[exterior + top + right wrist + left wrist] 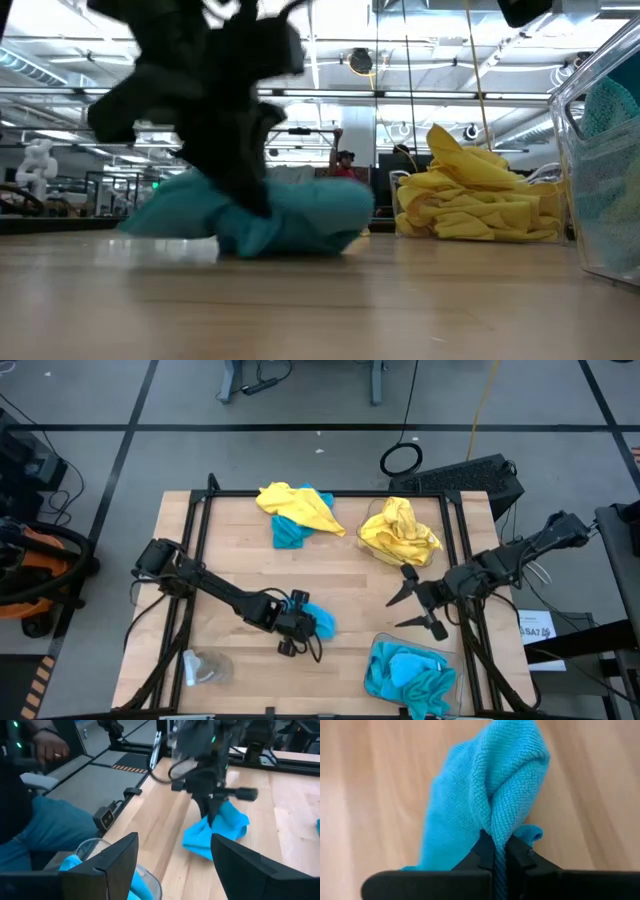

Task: Sort microfiber towel by color & place in baskets
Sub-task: Put the blue microfiber cloth into the bottom transparent bin

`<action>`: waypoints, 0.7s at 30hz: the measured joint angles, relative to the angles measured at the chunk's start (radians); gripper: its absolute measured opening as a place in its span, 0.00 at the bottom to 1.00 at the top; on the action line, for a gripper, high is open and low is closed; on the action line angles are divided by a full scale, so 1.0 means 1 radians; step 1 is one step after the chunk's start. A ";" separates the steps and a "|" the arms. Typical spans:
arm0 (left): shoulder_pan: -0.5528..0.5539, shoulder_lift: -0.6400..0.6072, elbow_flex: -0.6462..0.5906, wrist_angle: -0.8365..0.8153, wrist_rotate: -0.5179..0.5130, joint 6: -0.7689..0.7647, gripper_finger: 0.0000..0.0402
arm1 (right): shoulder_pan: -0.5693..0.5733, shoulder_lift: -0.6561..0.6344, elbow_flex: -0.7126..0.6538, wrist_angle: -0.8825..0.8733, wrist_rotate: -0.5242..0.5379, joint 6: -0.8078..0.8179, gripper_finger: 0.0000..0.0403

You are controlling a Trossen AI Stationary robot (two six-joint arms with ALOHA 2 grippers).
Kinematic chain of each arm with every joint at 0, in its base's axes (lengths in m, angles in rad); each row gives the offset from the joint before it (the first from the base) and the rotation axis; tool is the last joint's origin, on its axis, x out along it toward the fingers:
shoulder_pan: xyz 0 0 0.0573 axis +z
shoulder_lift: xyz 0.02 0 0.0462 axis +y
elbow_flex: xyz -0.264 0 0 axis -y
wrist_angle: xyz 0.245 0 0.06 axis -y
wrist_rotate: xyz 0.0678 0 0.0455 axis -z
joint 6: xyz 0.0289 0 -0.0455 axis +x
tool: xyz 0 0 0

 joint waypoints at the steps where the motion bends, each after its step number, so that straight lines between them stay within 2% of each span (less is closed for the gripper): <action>1: 0.000 -0.002 0.018 -0.004 -0.005 0.017 0.03 | 0.010 0.009 0.000 0.005 0.005 0.000 0.60; 16: 0.001 -0.003 0.320 0.006 -0.089 0.356 0.03 | 0.075 0.250 0.000 0.258 0.009 -0.039 0.60; 21: 0.001 -0.003 0.363 0.053 -0.089 0.432 0.03 | 0.075 0.300 0.000 0.306 0.129 -0.102 0.61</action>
